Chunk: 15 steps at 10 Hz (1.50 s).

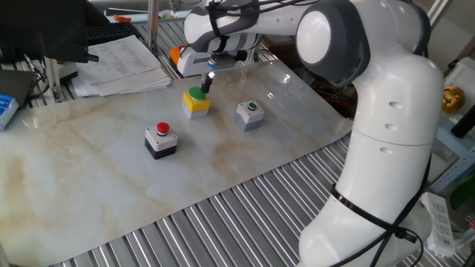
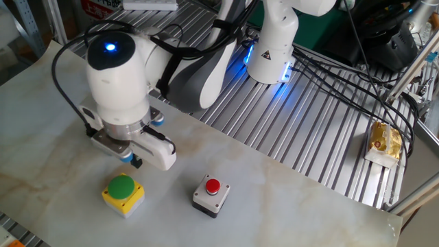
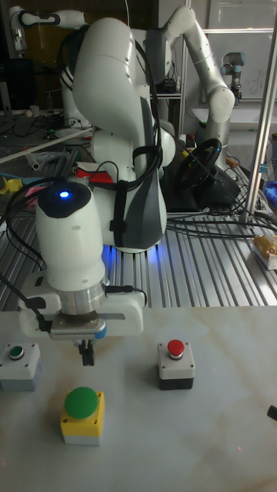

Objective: Press three buttons from left to right in sequence

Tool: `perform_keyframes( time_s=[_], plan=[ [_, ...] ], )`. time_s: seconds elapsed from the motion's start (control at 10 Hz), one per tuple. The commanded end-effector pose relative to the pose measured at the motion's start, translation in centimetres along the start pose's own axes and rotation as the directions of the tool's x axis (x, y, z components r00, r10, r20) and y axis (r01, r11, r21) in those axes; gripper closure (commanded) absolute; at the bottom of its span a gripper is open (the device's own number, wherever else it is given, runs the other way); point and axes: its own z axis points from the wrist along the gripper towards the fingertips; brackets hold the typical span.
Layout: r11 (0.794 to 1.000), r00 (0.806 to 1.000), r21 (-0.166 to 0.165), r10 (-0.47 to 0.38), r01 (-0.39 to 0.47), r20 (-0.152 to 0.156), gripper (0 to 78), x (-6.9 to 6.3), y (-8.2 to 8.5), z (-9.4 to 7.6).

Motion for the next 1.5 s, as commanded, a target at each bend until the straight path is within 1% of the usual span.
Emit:
perform_keyframes(
  time_s=[0.1, 0.6, 1.1, 1.2, 1.3, 1.4, 1.5],
  plan=[
    [1.000, 1.000, -0.002, 0.002, -0.002, -0.027, 76.4, -2.10, -0.10, -0.64],
    [1.000, 1.000, 0.002, 0.010, -0.010, -0.022, 76.4, -2.22, -0.08, -0.65],
    [1.000, 1.000, 0.003, 0.006, -0.006, -0.017, 76.4, -1.76, -0.16, -0.89],
    [1.000, 1.000, 0.002, 0.004, -0.004, -0.009, 76.4, -1.69, -0.15, -0.87],
    [1.000, 1.000, 0.002, -0.001, 0.001, 0.007, 76.4, -1.68, -0.19, -0.84],
    [1.000, 1.000, 0.002, 0.001, -0.001, 0.009, 76.4, -1.68, -0.20, -0.84],
    [1.000, 1.000, 0.001, 0.002, -0.002, 0.022, 76.4, -1.69, -0.24, -0.82]
  ],
)
